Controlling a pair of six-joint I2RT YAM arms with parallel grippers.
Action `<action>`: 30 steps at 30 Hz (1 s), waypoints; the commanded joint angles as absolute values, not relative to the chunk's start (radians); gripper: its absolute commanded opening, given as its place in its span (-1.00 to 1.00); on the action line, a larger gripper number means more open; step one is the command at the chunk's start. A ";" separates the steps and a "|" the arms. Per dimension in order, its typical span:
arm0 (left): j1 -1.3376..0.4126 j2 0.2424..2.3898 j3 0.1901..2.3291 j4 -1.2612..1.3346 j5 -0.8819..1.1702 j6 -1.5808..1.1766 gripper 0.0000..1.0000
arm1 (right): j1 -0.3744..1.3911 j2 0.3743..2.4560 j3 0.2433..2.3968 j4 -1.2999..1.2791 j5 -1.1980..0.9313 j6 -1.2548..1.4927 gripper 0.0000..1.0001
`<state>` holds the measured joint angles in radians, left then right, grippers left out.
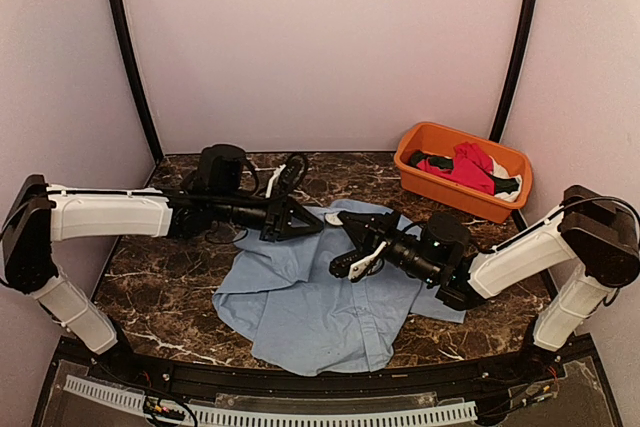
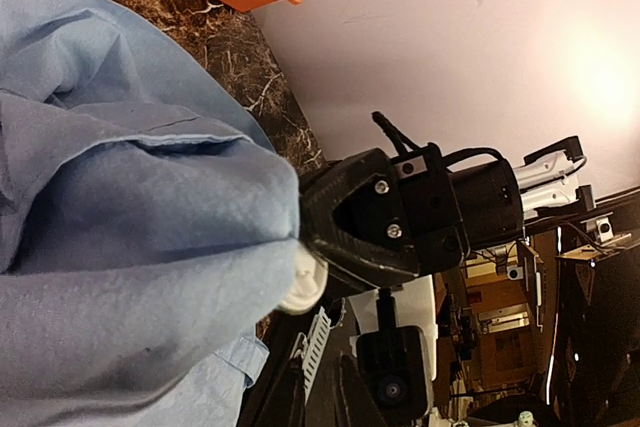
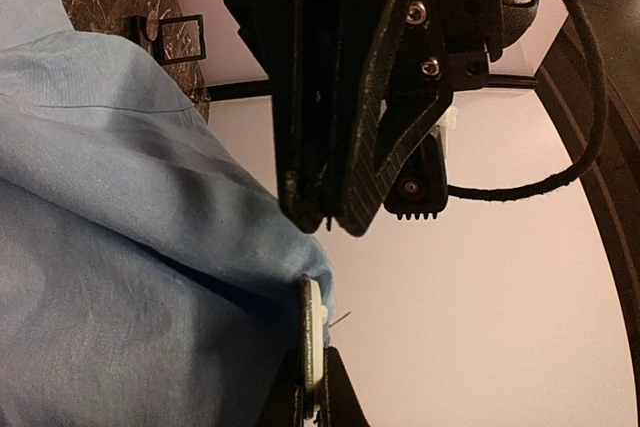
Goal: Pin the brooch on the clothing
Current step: Pass from the right arm to the left
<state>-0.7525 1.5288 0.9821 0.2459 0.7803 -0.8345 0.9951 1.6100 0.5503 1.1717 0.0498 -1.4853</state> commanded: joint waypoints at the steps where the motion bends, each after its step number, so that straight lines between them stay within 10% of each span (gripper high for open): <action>1: -0.739 1.557 0.983 0.257 0.781 -0.867 -0.74 | 1.006 1.580 0.562 1.224 0.067 -1.486 -1.00; 30: -0.693 1.610 0.957 0.611 0.866 -1.037 -0.53 | 1.011 1.591 0.570 1.212 0.061 -1.479 -1.00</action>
